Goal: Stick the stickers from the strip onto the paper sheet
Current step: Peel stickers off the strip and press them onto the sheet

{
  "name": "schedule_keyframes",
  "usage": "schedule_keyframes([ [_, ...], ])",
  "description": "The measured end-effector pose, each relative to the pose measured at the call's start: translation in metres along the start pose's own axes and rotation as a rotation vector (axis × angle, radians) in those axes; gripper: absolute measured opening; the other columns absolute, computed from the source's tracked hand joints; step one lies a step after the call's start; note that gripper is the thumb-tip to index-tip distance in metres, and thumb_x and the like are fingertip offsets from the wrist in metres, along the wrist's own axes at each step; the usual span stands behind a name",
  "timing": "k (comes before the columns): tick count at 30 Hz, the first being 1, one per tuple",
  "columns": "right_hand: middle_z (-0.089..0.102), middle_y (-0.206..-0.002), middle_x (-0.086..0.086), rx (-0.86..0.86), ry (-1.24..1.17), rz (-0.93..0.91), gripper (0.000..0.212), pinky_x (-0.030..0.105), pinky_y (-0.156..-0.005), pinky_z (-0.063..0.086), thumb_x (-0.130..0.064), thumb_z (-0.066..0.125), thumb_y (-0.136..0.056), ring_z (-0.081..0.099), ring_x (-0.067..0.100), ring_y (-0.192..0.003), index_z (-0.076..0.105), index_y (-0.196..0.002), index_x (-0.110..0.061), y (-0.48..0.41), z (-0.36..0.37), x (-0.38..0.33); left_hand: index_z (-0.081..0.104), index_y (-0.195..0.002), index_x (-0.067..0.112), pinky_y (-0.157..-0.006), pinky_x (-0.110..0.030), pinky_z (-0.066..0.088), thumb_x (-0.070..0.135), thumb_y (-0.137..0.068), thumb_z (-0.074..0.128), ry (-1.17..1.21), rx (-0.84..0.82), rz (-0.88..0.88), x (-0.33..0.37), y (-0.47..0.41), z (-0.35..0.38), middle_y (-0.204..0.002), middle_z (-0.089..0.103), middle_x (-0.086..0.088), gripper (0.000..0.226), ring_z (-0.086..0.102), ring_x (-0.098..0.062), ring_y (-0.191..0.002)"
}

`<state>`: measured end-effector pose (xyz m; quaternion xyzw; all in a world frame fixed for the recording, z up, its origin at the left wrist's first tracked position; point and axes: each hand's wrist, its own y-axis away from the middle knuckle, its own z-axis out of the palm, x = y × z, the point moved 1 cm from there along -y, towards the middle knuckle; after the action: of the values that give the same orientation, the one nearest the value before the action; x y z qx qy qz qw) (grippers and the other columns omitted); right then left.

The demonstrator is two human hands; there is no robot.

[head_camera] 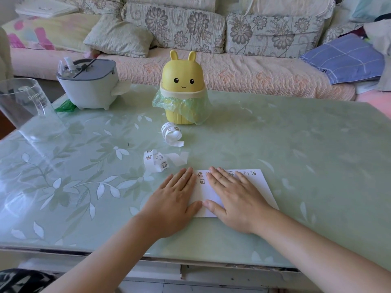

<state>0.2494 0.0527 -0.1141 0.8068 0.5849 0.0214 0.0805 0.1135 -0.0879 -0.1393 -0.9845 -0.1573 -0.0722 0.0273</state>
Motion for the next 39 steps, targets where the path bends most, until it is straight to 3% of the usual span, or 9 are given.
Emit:
schedule_keyframes([
  [2,0.008,-0.168,-0.002,0.061,-0.046,0.007,0.095,0.036,-0.122,0.008,-0.074,-0.009,-0.085,0.006,0.016,-0.154,0.020,-0.159,-0.021,-0.004,-0.006,-0.001,0.013,-0.157,0.021,-0.117,-0.021,-0.005,0.070,-0.083,0.003,0.087,0.035,-0.016,-0.001,0.000,-0.006,-0.163,0.007,0.008,0.089,0.001,-0.008,-0.150],
  [4,0.030,-0.161,-0.002,0.161,-0.089,0.002,0.075,0.035,-0.118,0.020,-0.062,0.014,-0.092,0.027,0.018,-0.147,0.037,-0.153,-0.023,-0.011,-0.011,-0.003,0.034,-0.150,0.022,-0.119,-0.027,0.020,0.065,-0.086,0.016,0.205,0.122,-0.032,-0.002,0.001,-0.015,-0.156,0.032,0.010,0.080,0.024,-0.009,-0.145],
  [7,0.053,-0.141,-0.005,0.288,-0.193,-0.006,0.044,0.038,-0.105,0.037,-0.037,0.049,-0.098,0.050,0.020,-0.128,0.055,-0.138,-0.023,-0.023,-0.020,-0.009,0.060,-0.125,0.019,-0.089,-0.033,0.050,0.046,-0.089,0.041,0.308,0.362,-0.032,-0.008,0.002,-0.026,-0.120,0.061,0.007,0.048,0.055,-0.016,-0.112],
  [10,0.060,-0.124,-0.010,0.319,-0.358,0.033,0.030,0.034,-0.092,0.045,-0.031,0.055,-0.097,0.058,0.014,-0.105,0.063,-0.125,-0.026,-0.036,-0.030,-0.020,0.062,-0.104,0.020,-0.072,-0.023,0.041,0.022,-0.088,0.061,0.373,0.577,-0.169,-0.018,0.002,-0.041,-0.094,0.058,0.009,0.016,0.055,-0.012,-0.087],
  [13,0.065,-0.108,-0.015,0.345,-0.504,0.063,0.020,0.027,-0.081,0.047,-0.027,0.057,-0.096,0.056,0.006,-0.084,0.069,-0.113,-0.028,-0.049,-0.037,-0.032,0.057,-0.099,0.019,-0.073,-0.022,0.033,0.013,-0.086,0.065,0.464,0.648,-0.398,-0.034,0.004,-0.051,-0.091,0.053,0.007,0.017,0.050,-0.014,-0.086],
  [20,0.071,-0.091,-0.016,0.331,-0.699,0.148,0.011,0.030,-0.083,0.054,-0.029,0.063,-0.092,0.064,0.008,-0.084,0.072,-0.098,-0.031,-0.079,-0.039,-0.053,0.052,-0.122,0.020,-0.086,-0.034,0.044,0.031,-0.089,0.059,0.646,0.451,-0.794,-0.068,0.003,-0.059,-0.114,0.055,0.004,0.036,0.052,-0.021,-0.109],
  [26,0.067,-0.083,-0.017,0.350,-0.840,0.123,0.005,0.016,-0.067,0.044,-0.029,0.067,-0.091,0.056,-0.007,-0.064,0.071,-0.092,-0.033,-0.092,-0.037,-0.068,0.066,-0.102,0.026,-0.063,-0.026,0.046,0.029,-0.084,0.071,0.859,0.367,-0.793,-0.071,0.003,-0.060,-0.095,0.066,0.012,0.019,0.061,-0.010,-0.076],
  [32,0.069,-0.086,-0.013,0.388,-0.957,0.106,0.011,0.025,-0.067,0.050,-0.027,0.068,-0.092,0.067,0.011,-0.070,0.068,-0.098,-0.036,-0.100,-0.032,-0.078,0.067,-0.089,0.028,-0.043,-0.014,0.037,0.021,-0.088,0.066,0.945,0.403,-0.681,-0.070,0.001,-0.061,-0.078,0.066,0.008,0.008,0.050,-0.005,-0.053],
  [39,0.070,-0.077,-0.007,0.426,-1.134,0.109,0.015,0.020,-0.057,0.049,-0.010,0.071,-0.090,0.065,0.010,-0.051,0.070,-0.096,-0.025,-0.097,-0.038,-0.074,0.068,-0.097,0.026,-0.042,-0.015,0.032,0.018,-0.092,0.060,1.018,0.357,-0.622,-0.065,-0.002,-0.059,-0.070,0.056,0.009,0.013,0.040,-0.004,-0.046],
])
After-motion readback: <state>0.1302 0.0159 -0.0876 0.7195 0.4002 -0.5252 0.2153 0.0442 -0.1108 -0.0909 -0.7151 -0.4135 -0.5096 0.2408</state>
